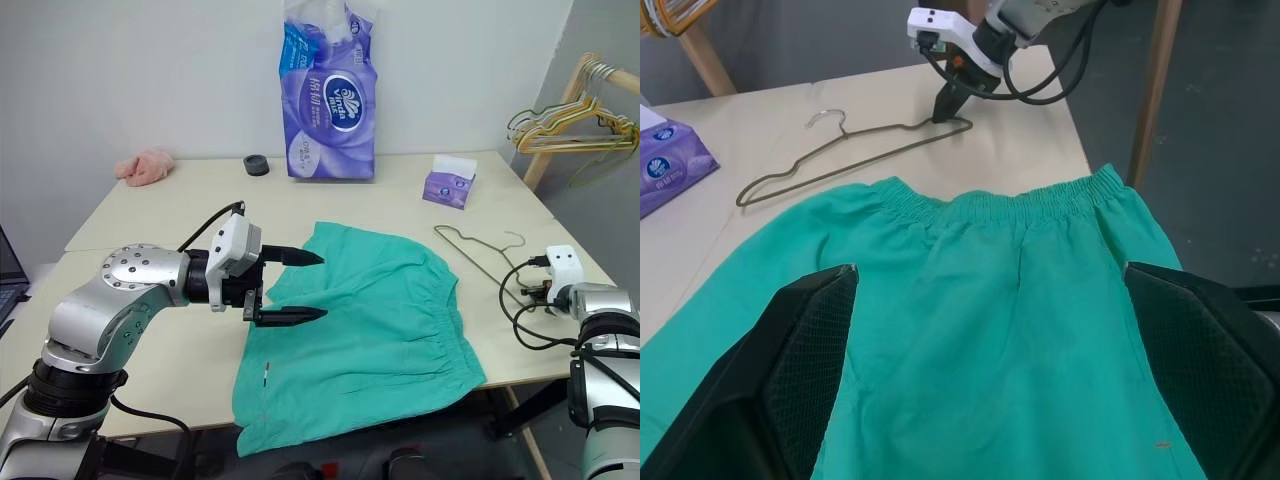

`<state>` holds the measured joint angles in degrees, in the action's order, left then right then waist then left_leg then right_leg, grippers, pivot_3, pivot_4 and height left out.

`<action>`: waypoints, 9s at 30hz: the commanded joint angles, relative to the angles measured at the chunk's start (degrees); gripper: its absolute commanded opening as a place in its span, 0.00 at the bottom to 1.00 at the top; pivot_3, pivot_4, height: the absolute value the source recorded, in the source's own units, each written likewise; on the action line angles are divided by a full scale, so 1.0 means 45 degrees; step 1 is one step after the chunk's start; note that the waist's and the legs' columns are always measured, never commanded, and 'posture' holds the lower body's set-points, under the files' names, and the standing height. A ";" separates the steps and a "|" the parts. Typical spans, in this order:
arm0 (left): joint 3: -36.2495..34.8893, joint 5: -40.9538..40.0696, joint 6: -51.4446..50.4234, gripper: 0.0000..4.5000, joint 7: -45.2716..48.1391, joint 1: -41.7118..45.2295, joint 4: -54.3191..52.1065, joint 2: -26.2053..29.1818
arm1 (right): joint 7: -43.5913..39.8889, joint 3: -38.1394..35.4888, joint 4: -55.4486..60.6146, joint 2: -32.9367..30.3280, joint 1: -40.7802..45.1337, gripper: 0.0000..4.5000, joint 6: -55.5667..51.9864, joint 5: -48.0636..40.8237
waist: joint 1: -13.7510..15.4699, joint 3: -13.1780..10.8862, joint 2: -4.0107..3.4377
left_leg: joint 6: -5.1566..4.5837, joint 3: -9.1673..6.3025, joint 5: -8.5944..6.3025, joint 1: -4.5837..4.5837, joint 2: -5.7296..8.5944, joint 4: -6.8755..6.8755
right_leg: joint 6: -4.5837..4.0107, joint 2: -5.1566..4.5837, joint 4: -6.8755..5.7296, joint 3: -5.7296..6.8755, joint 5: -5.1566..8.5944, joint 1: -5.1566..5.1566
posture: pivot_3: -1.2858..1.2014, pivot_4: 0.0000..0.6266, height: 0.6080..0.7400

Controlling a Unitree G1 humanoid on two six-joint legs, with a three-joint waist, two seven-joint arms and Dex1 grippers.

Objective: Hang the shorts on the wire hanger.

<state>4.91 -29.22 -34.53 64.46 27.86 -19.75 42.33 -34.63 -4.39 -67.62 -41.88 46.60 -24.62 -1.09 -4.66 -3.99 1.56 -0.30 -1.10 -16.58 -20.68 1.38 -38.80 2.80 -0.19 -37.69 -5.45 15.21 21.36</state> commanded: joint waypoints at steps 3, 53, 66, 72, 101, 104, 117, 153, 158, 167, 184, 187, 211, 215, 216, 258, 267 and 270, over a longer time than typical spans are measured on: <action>-0.0097 -0.0035 0.0249 1.00 -0.0210 0.0252 -0.0138 -0.0173 | 0.0442 -0.0342 -0.0010 0.0146 -0.0200 0.01 -0.0290 -0.0117 | -0.0009 0.0001 0.0002 | 0.0000 0.0001 0.0000 0.0000 0.0000 0.0000 | 0.0001 0.0000 0.0001 -0.0002 0.0000 0.0000 | 0.52 0.08 1.00; -0.0266 0.1177 -0.0192 1.00 0.1473 0.2225 0.6703 0.0024 | -0.0521 0.1240 1.8098 -0.1322 -0.4764 0.01 0.7551 0.2070 | -0.0084 -0.0109 -0.0123 | 0.0005 -0.0020 -0.0001 -0.0191 -0.0001 0.0000 | 0.0017 -0.0068 -0.0064 0.0028 0.0000 0.0228 | 0.48 0.09 1.00; 0.0709 0.1475 -0.0050 0.96 0.2222 0.1884 0.6328 -0.0166 | -0.0723 0.1724 1.8148 -0.0583 -0.4345 0.00 0.7845 0.2392 | -0.0034 -0.0111 -0.0116 | 0.0004 -0.0029 0.0000 -0.0196 0.0004 -0.0009 | 0.0014 -0.0070 -0.0067 0.0037 -0.0002 0.0226 | 0.48 0.09 1.00; 0.0838 0.1470 -0.0016 0.60 0.2345 0.1558 0.6046 -0.0251 | -0.0712 0.1624 1.8175 -0.0334 -0.4344 0.00 0.7542 0.2182 | -0.0052 -0.0112 -0.0118 | 0.0004 -0.0030 0.0000 -0.0194 0.0004 -0.0010 | 0.0012 -0.0070 -0.0071 0.0036 -0.0002 0.0226 | 0.48 0.09 1.00; 0.1116 0.3047 0.2711 0.00 0.2328 0.0751 0.6285 0.0092 | -0.3767 0.0057 2.0472 -0.2455 -0.6068 0.91 0.0296 -0.3246 | -0.0046 -0.0116 -0.0120 | 0.0003 -0.0047 0.0000 -0.0194 0.0004 -0.0022 | 0.0011 -0.0085 -0.0073 0.0058 -0.0003 0.0214 | 0.48 0.10 1.00; 0.1436 0.3468 0.3336 0.00 0.2719 0.0675 0.6030 0.0377 | -0.3948 0.0340 2.0855 -0.2650 -0.5466 0.91 -0.1480 -0.3976 | -0.0111 -0.0120 -0.0126 | 0.0003 -0.0043 0.0000 -0.0179 -0.0007 -0.0019 | 0.0006 -0.0086 -0.0078 0.0056 -0.0005 0.0214 | 0.47 0.10 1.00; 0.1794 0.3941 0.4027 0.00 0.2970 0.0831 0.5322 0.0294 | -0.4817 0.3610 2.0349 -0.2251 -0.2876 0.91 -0.5029 -0.4475 | -0.0072 -0.0122 -0.0129 | 0.0003 -0.0053 0.0000 -0.0261 -0.0002 -0.0020 | 0.0002 -0.0103 -0.0069 0.0084 -0.0002 0.0283 | 0.47 0.09 1.00; 0.1781 0.4218 0.4031 0.00 0.2583 0.0320 0.4421 -0.0151 | -0.6205 0.5666 1.8974 -0.1960 -0.2063 0.01 -0.5163 -0.3226 | -0.0041 -0.0120 -0.0129 | 0.0003 -0.0062 0.0000 -0.0268 0.0009 -0.0021 | 0.0001 -0.0128 -0.0088 0.0117 -0.0004 0.0298 | 0.49 0.07 1.00; 0.1541 0.3688 0.3277 0.17 0.2476 0.0415 0.4278 -0.0436 | -0.6205 0.5631 1.8830 -0.1891 -0.2058 0.00 -0.4696 -0.2999 | -0.0025 -0.0119 -0.0129 | 0.0003 -0.0062 0.0000 -0.0268 0.0009 -0.0021 | 0.0002 -0.0128 -0.0090 0.0118 -0.0005 0.0298 | 0.49 0.07 1.00; 0.1117 0.3399 0.3272 0.80 0.1994 0.0651 0.4309 -0.0846 | -0.6286 0.5542 1.8422 -0.1925 -0.2142 0.00 -0.3751 -0.2429 | -0.0022 -0.0119 -0.0128 | 0.0004 -0.0063 0.0000 -0.0267 0.0012 -0.0023 | 0.0002 -0.0131 -0.0095 0.0118 -0.0006 0.0298 | 0.49 0.07 1.00; -0.0931 0.3022 0.3282 1.00 -0.0140 0.1026 0.5831 -0.0537 | -0.4390 0.0728 1.9859 -0.2637 -0.6494 0.00 -0.5932 -0.3741 | 0.0083 -0.0115 -0.0123 | 0.0005 -0.0087 0.0000 -0.0271 0.0021 -0.0022 | 0.0002 -0.0145 -0.0096 0.0141 -0.0008 0.0291 | 0.47 0.08 1.00; -0.0770 0.3086 0.3358 1.00 -0.0352 0.1549 0.6308 -0.0830 | -0.4020 -0.0783 2.0718 -0.2708 -0.7732 0.00 -0.6900 -0.4314 | 0.0069 -0.0115 -0.0123 | 0.0005 -0.0083 0.0001 -0.0270 0.0021 -0.0024 | 0.0002 -0.0145 -0.0098 0.0138 -0.0008 0.0289 | 0.46 0.08 1.00; 0.1167 0.2782 0.4221 1.00 0.3501 0.2847 0.6754 -0.1670 | -0.2669 -0.7871 2.3597 0.0011 -1.5718 0.00 -1.1482 -0.7506 | -0.1559 -0.0110 -0.0130 | -0.0003 -0.0022 -0.0008 -0.0206 -0.0008 -0.0016 | 0.0111 0.0002 -0.0023 0.0026 0.0046 0.0199 | 0.39 0.12 1.00; 0.1202 0.3238 0.5170 1.00 0.3821 0.3047 0.7354 -0.1455 | -0.2439 -0.7444 2.2986 -0.0194 -1.4936 0.00 -1.1535 -0.7826 | -0.1709 -0.0110 -0.0131 | -0.0006 -0.0022 -0.0013 -0.0213 -0.0007 -0.0012 | 0.0111 -0.0004 -0.0014 0.0019 0.0046 0.0202 | 0.40 0.11 1.00; 0.1164 0.3221 0.5201 1.00 0.3875 0.3064 0.7379 -0.1411 | -0.2444 -0.7358 2.2806 -0.0253 -1.4683 0.00 -1.1591 -0.7979 | -0.1725 -0.0110 -0.0131 | -0.0008 -0.0021 -0.0014 -0.0214 -0.0006 -0.0012 | 0.0111 -0.0005 -0.0010 0.0019 0.0046 0.0201 | 0.40 0.11 1.00; 0.1112 0.3401 0.6016 1.00 0.3591 0.2599 0.7596 -0.1311 | -0.3216 -0.5643 2.1093 -0.2818 -1.3401 0.00 -1.1241 -0.9856 | -0.1460 -0.0110 -0.0129 | -0.0020 -0.0038 -0.0021 -0.0231 -0.0002 -0.0018 | 0.0116 -0.0067 -0.0008 0.0038 0.0045 0.0208 | 0.41 0.10 1.00; 0.1117 0.3436 0.6008 1.00 0.3535 0.2712 0.7629 -0.1354 | -0.3377 -0.5501 2.1084 -0.3258 -1.2957 0.00 -1.1258 -1.0261 | -0.1445 -0.0111 -0.0128 | -0.0020 -0.0039 -0.0021 -0.0232 -0.0001 -0.0018 | 0.0117 -0.0067 -0.0008 0.0041 0.0046 0.0209 | 0.41 0.11 1.00; 0.1111 0.3448 0.6005 1.00 0.3514 0.2715 0.7630 -0.1345 | -0.3435 -0.5490 2.1114 -0.3430 -1.2837 0.00 -1.1259 -1.0454 | -0.1441 -0.0111 -0.0128 | -0.0020 -0.0039 -0.0021 -0.0233 -0.0001 -0.0018 | 0.0117 -0.0068 -0.0008 0.0040 0.0046 0.0208 | 0.41 0.10 1.00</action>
<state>10.80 -13.80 -8.22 80.60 38.68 15.35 36.01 -48.87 -28.13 25.80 -56.10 -12.29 -75.62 -46.50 -11.14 -4.49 0.98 -0.39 -1.28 -16.68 -21.73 1.37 -38.88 3.32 -0.49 -37.72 -5.27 15.42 22.30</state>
